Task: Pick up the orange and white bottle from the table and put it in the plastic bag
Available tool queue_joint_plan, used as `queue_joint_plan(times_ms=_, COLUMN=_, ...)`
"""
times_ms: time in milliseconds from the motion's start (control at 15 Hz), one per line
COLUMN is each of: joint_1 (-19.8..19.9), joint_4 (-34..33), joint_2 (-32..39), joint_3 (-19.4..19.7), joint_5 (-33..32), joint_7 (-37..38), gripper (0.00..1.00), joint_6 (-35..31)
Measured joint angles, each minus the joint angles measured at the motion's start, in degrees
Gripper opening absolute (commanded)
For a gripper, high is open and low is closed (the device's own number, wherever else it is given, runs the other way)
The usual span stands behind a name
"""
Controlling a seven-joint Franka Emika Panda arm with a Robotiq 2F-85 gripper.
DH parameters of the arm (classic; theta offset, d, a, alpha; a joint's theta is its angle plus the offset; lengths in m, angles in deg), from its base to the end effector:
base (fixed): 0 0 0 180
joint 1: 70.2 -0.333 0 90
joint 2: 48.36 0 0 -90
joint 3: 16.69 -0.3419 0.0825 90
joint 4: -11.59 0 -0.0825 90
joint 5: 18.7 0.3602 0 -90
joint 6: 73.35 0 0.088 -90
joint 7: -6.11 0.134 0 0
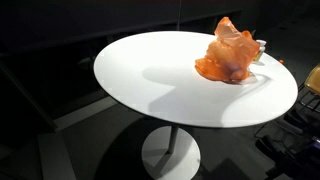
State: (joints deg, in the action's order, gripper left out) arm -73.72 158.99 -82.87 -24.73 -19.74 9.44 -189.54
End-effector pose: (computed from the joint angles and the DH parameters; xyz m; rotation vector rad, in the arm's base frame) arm 0.3275 0.0680 0.4668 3.0448 0.1965 0.0971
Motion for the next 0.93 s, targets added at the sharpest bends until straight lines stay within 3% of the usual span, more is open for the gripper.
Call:
queue_joint_plan(times_ms=600, joint_1=0.4, joint_4=-0.7, joint_2=0.8, joint_3=0.2, joint_5=0.0, joint_7=0.6, gripper=1.00, joint_6=0.0)
queue_joint_plan(times_ms=933, joint_1=3.1, joint_4=-4.8, joint_2=4.9, joint_3=1.9, joint_5=-0.1, joint_7=3.1, gripper=1.00, joint_6=0.0)
